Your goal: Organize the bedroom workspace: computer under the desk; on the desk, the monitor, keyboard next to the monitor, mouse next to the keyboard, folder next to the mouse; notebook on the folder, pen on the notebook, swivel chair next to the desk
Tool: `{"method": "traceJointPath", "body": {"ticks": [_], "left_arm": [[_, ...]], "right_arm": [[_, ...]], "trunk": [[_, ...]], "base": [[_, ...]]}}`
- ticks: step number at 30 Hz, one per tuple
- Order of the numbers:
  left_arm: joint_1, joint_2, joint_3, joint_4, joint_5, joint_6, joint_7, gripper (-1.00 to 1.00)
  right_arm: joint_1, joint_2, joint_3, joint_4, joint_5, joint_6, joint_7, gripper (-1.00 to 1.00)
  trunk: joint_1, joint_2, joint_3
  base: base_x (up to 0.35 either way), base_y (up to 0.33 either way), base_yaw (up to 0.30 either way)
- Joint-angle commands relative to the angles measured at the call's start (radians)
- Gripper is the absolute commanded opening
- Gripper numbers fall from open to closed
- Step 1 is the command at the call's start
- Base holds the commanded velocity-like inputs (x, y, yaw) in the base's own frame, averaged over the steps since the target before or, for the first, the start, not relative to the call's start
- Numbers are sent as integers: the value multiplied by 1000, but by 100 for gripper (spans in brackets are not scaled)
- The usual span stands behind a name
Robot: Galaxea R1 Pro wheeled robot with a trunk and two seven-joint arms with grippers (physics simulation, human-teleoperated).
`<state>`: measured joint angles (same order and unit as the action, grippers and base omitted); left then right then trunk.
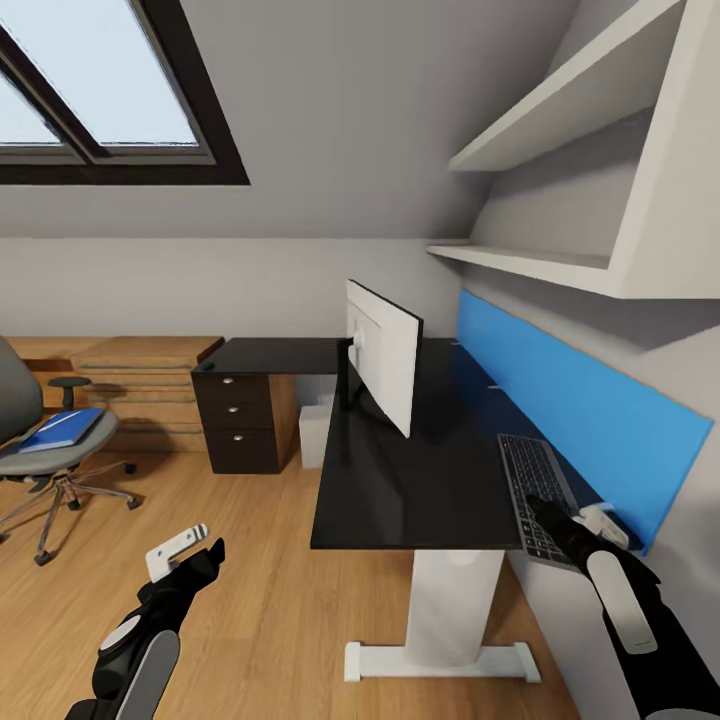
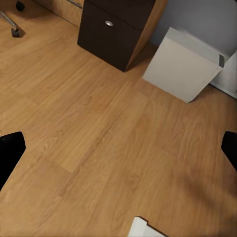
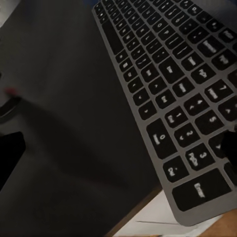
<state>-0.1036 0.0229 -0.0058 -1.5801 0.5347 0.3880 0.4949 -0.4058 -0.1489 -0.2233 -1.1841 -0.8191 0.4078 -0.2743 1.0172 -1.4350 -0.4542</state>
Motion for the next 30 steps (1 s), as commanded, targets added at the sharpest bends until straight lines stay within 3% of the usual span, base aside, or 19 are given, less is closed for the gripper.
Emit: {"method": "traceJointPath", "body": {"ticks": [1,13,22,30], "left_arm": [[-1,0,0,-2,8,3,7,100],[-1,-2,-3,-1,7,5,8,100],[-1,-1,-2,-1,7,5,8,100],[-1,-1,0,-1,8,5,8,100]], "right_arm": [[-1,-1,-1,-1,-22,3,-8,100],[-1,-1,-2,4,-40,2,-9,100],[-1,-1,-2,4,-38,1,-11,100],[-1,-1,-2,35,-39,-6,-8,100]], "trunk": [[4,-8,-4],[50,-92,-42],[84,-155,-70],[115,-211,-95]], "base": [[0,0,0],[-10,0,0],[-255,0,0],[-21,0,0]]}}
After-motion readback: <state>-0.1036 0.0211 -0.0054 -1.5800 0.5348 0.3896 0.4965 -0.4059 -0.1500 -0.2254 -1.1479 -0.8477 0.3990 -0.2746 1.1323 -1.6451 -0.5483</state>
